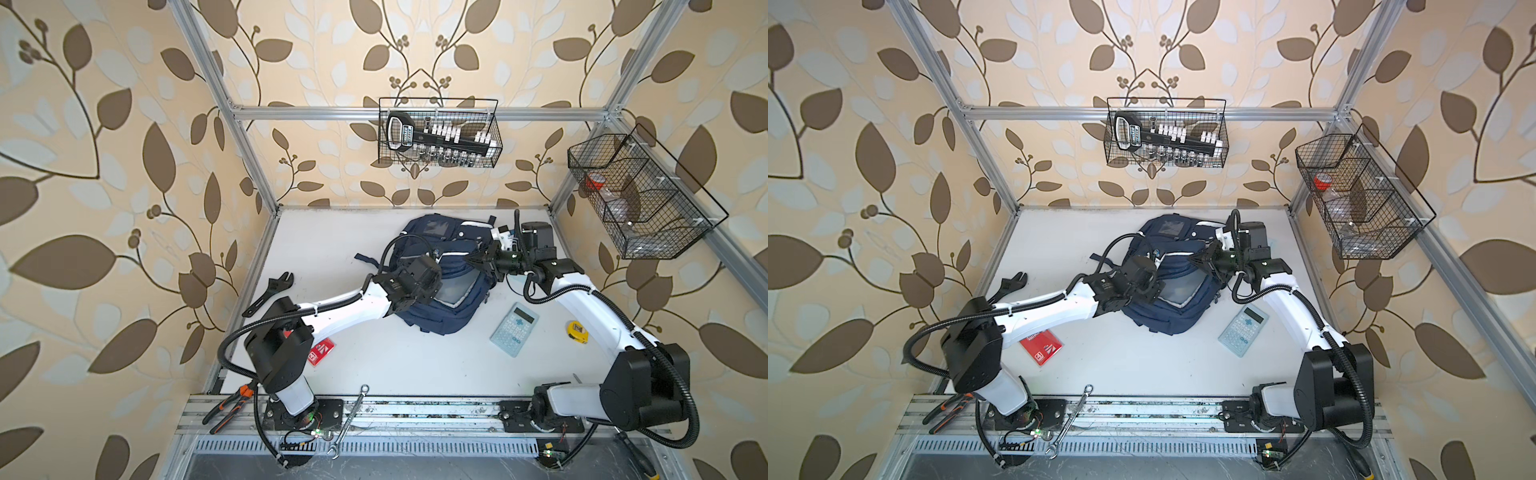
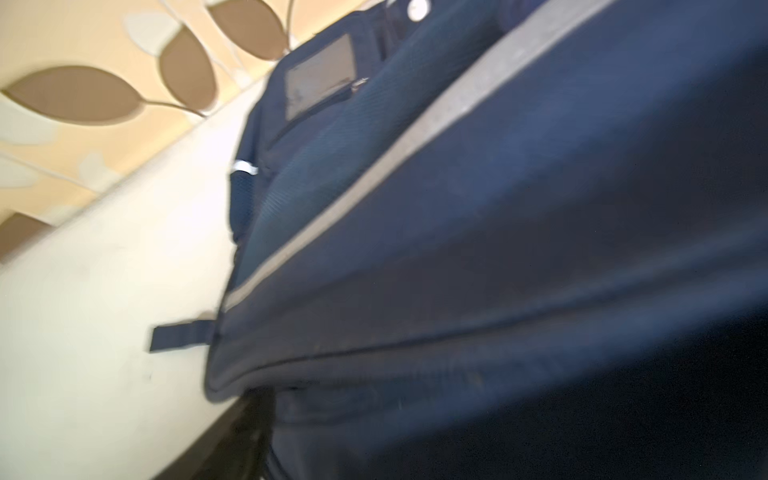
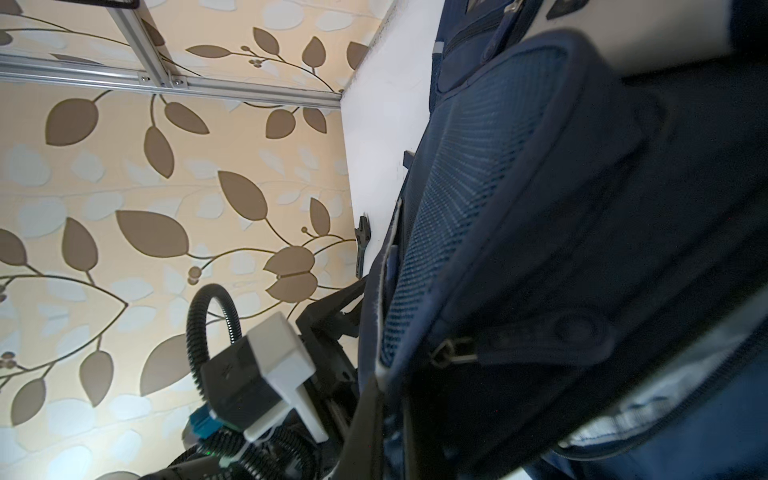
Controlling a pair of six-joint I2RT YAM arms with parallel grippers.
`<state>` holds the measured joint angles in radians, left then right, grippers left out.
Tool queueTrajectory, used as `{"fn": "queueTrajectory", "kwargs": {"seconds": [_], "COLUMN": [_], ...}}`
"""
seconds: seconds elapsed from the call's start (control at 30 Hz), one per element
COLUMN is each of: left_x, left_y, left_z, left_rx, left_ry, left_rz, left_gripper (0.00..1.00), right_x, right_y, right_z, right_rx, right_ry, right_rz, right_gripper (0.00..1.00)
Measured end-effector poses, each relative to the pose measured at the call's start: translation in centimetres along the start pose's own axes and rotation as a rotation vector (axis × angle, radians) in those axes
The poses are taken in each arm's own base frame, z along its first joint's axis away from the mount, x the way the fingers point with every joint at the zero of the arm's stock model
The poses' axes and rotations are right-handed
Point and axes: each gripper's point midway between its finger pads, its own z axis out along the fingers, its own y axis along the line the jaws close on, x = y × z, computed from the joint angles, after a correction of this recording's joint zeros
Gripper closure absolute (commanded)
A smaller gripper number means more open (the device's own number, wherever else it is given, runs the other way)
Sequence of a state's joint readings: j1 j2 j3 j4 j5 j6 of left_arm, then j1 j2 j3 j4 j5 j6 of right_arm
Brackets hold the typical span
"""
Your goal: Pack the student bag
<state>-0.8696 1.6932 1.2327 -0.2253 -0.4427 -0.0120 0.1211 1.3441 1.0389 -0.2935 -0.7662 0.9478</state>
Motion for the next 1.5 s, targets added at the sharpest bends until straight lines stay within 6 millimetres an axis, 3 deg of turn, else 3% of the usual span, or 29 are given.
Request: {"fn": "queueTrajectory", "kwargs": {"seconds": [0.1,0.17,0.37,0.6,0.63,0.73,0.8,0.87,0.97,1.1,1.23,1.4,1.5], "left_x": [-0.6,-1.0,-1.6,0.6,0.9,1.7,3.2,4.0,3.7,3.2,3.5,3.3,2.9], "left_y": [1.0,1.5,1.9,2.9,3.0,2.8,3.1,3.3,3.2,2.4,2.4,3.3,3.5], "left_z": [0.8,0.6,-1.7,-4.6,-4.9,-5.6,-6.0,-6.4,-6.9,-6.8,-6.5,-6.0,-6.5], "left_rx": [-0.111,-0.146,-0.137,-0.107,-0.101,-0.065,-0.061,-0.053,-0.031,0.021,0.079,0.154,0.185], "left_ry": [-0.005,-0.021,-0.047,-0.025,-0.018,0.017,0.077,0.131,0.174,0.213,0.254,0.282,0.271], "left_rz": [0.017,0.022,0.011,-0.032,-0.052,-0.116,-0.152,-0.197,-0.260,-0.330,-0.416,-0.522,-0.544], "left_gripper": [0.88,0.99,1.00,1.00,1.00,1.00,1.00,1.00,1.00,1.00,1.00,1.00,1.00], "right_x": [0.0,0.1,0.7,1.4,1.2,0.6,-1.8,-4.5,-6.5,-7.3,-8.5,-10.5,-11.3], "right_y": [0.2,0.4,0.1,0.5,0.6,0.5,-0.6,-1.7,-2.6,-3.2,-7.3,-16.9,-20.9], "right_z": [-0.2,-0.4,-0.8,1.4,1.9,3.0,2.7,1.4,-1.3,-6.4,-9.0,-8.5,-8.4], "right_rx": [-0.005,-0.008,0.004,0.007,0.009,0.048,0.148,0.264,0.414,0.543,0.709,0.984,1.065], "right_ry": [-0.006,-0.005,0.015,0.128,0.143,0.143,0.039,-0.083,-0.238,-0.454,-0.565,-0.529,-0.487], "right_rz": [0.002,-0.002,-0.043,-0.095,-0.104,-0.149,-0.197,-0.236,-0.290,-0.337,-0.299,-0.183,-0.119], "right_gripper": [1.00,1.00,1.00,1.00,0.96,0.50,0.30,0.01,0.00,0.00,0.00,0.00,0.00]}}
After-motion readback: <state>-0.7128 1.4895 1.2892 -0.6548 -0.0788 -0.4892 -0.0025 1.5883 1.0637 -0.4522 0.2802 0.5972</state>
